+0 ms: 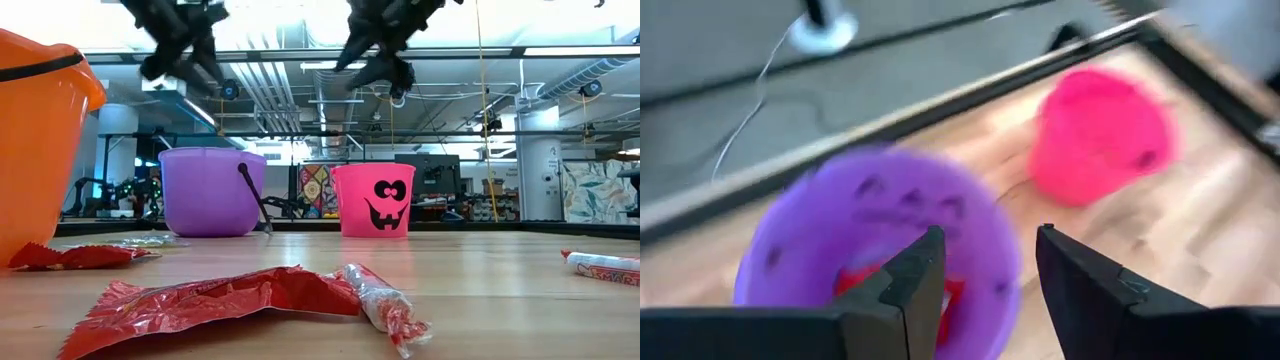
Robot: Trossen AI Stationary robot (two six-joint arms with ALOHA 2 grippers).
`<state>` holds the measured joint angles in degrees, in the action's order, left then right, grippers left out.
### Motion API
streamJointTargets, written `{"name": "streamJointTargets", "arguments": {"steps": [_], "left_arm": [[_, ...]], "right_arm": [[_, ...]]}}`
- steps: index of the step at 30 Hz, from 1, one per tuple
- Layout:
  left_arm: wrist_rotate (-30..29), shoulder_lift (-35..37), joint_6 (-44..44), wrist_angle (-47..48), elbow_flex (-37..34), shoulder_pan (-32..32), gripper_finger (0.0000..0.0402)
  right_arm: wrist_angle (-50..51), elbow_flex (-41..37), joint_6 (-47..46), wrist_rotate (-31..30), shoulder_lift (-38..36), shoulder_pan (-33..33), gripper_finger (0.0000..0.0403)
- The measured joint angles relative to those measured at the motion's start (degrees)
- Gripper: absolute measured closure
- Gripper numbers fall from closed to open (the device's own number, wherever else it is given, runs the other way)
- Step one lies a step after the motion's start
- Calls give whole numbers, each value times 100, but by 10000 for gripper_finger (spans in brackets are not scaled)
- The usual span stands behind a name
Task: Sort candy by brand, put in halloween buckets
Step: Put the white candy into the orange bucket
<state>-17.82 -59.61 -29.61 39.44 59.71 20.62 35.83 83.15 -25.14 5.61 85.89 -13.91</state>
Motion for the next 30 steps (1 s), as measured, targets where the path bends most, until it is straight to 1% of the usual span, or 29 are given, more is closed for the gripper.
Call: {"name": "streamJointTargets", "arguments": {"steps": [3, 5, 8, 10, 11, 16, 21, 23, 26, 28, 30], "left_arm": [[369, 2, 725, -27, 400, -110, 260], [754, 2, 1154, -45, 617, -206, 260], [1357, 6, 1599, -99, 815, -386, 260], [1549, 4, 1703, -112, 887, -516, 260], [1555, 4, 1707, -135, 896, -589, 260], [1553, 4, 1621, -307, 790, -922, 260], [1555, 4, 1551, -659, 560, -1242, 260], [1552, 1, 1498, -730, 539, -1325, 260], [1542, -9, 1466, -1076, 539, -1393, 260], [1537, -9, 1436, -1288, 539, -1412, 260], [1536, -5, 1410, -1404, 539, -1430, 260]], "right_arm": [[898, 0, -398, 756, 25, 31, 220], [1609, -9, -711, 1030, 36, 144, 220], [2495, -79, -1128, 1132, 37, 531, 220], [2848, -167, -1464, 1144, 37, 890, 220], [2889, -232, -1680, 1155, 37, 1088, 220], [2657, -694, -2775, 1280, 44, 2082, 220], [1835, -1292, -3821, 1203, 48, 2832, 220], [1201, -1600, -4041, 993, 46, 3067, 220], [485, -2074, -4290, 515, 48, 3369, 220], [92, -2352, -4513, 260, 48, 3552, 220], [-162, -2611, -4784, 165, 75, 3690, 221]]}}
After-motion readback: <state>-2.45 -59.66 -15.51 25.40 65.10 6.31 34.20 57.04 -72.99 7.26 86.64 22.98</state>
